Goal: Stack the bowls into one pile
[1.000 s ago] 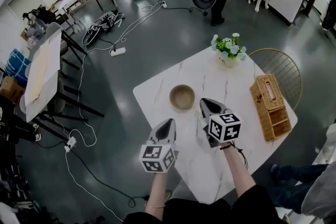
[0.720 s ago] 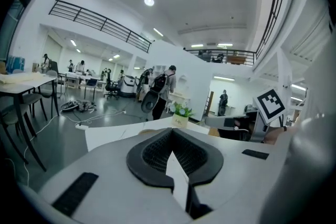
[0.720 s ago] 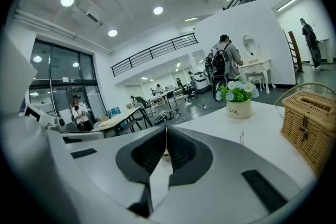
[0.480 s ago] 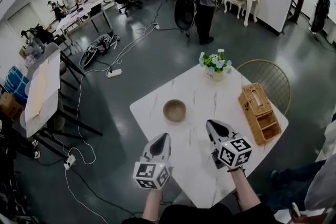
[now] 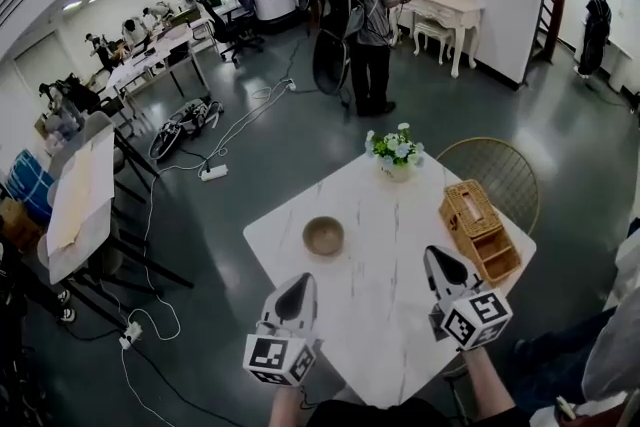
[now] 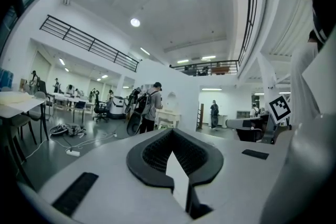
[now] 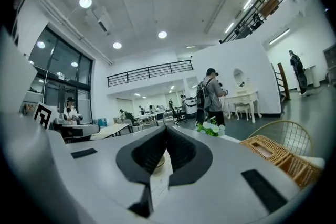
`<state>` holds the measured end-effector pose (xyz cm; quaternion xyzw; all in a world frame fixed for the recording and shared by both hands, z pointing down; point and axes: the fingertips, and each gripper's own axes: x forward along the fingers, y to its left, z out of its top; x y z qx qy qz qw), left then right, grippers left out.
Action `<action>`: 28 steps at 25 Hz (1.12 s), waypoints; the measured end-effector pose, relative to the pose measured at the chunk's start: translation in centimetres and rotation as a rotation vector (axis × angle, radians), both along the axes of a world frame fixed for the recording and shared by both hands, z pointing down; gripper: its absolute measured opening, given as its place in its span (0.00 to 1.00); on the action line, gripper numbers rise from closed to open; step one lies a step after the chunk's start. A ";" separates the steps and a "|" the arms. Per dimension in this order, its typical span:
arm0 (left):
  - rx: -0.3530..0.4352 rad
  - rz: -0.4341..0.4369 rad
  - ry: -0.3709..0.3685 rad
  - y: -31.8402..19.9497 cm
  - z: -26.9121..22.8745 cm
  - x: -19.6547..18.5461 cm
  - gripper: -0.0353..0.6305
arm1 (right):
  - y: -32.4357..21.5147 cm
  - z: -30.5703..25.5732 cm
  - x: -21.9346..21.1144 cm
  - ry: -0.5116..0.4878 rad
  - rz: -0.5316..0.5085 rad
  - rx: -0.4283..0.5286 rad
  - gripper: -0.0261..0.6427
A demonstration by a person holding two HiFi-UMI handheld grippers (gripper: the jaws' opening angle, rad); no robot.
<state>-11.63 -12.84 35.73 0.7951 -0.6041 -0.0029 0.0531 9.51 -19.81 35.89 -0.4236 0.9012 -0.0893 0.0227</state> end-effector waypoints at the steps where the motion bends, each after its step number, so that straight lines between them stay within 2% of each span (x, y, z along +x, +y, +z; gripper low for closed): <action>1: 0.011 0.002 -0.002 0.1 -0.4 0.3 0.07 | 0.2 -0.6 0.7 0.000 0.012 0.013 0.06; 7: 0.063 -0.006 -0.015 1.1 -2.3 0.7 0.07 | 2.0 -2.4 3.0 0.013 0.052 0.068 0.06; 14: 0.097 -0.048 -0.028 2.7 -3.7 0.0 0.07 | 3.9 -3.1 5.3 0.025 0.097 0.088 0.06; 28: 0.092 -0.083 -0.045 4.2 -3.5 0.6 0.07 | 4.7 -2.9 8.1 0.060 0.138 0.098 0.06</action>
